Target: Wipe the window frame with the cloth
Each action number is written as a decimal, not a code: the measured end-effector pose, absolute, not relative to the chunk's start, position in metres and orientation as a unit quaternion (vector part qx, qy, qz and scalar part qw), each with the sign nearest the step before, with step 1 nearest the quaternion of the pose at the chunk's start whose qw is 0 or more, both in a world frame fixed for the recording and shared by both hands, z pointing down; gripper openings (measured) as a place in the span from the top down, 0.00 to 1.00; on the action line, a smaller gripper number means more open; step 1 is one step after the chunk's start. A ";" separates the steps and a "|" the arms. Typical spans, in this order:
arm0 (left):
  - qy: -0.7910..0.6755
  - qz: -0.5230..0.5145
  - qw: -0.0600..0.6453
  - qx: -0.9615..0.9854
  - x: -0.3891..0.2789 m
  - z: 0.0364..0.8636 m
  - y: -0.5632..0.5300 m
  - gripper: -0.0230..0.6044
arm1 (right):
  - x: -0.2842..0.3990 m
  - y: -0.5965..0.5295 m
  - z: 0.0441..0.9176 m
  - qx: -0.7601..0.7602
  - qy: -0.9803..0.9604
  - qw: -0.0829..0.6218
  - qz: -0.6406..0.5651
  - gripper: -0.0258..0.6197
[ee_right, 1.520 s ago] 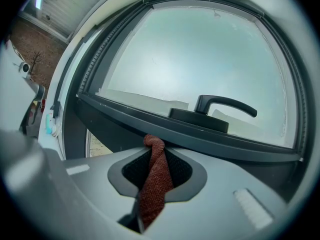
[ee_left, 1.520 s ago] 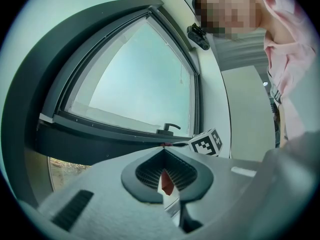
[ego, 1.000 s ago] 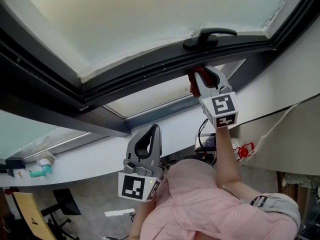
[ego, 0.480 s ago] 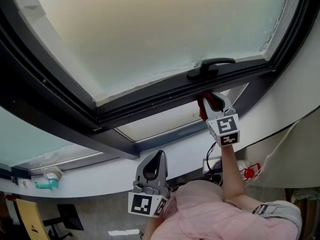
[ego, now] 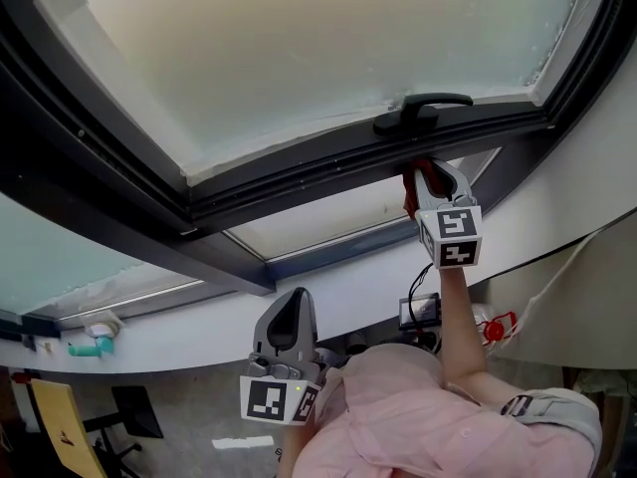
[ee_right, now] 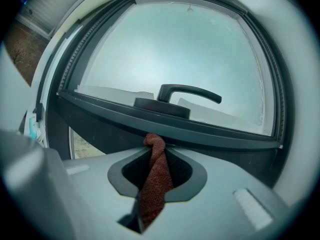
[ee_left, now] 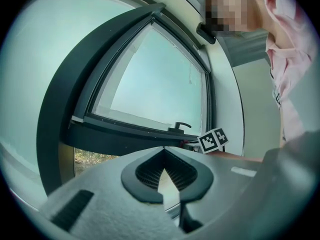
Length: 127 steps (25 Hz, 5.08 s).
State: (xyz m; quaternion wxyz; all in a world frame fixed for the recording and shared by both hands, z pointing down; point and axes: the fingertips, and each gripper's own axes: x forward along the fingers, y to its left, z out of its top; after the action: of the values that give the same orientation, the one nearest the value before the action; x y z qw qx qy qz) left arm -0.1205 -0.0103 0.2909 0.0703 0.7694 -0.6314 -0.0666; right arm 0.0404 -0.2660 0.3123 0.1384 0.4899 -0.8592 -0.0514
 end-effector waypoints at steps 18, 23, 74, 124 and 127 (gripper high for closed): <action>-0.599 -0.075 0.096 0.792 -0.154 0.285 0.028 0.97 | 0.079 -0.107 0.284 0.491 -0.866 0.096 0.007 0.86; -0.563 -0.083 0.107 0.815 -0.148 0.285 0.032 0.97 | 0.108 -0.063 0.273 0.537 -0.838 0.096 -0.004 0.86; -0.597 -0.082 0.112 0.790 -0.003 0.299 -0.028 0.97 | 0.274 -0.127 0.268 0.537 -0.839 0.083 0.002 0.86; -0.579 -0.068 0.138 0.800 -0.013 0.309 -0.015 0.97 | 0.261 -0.108 0.284 0.544 -0.833 0.093 0.027 0.86; -0.577 -0.069 0.133 0.803 -0.015 0.308 -0.013 0.97 | 0.257 -0.105 0.283 0.545 -0.834 0.086 0.023 0.86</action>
State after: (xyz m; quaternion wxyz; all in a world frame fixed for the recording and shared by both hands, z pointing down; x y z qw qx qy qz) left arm -0.0152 -0.0125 0.3083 0.1335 0.8029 -0.5769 -0.0695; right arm 0.2567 -0.1047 0.2828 0.0858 0.5450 -0.8337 0.0227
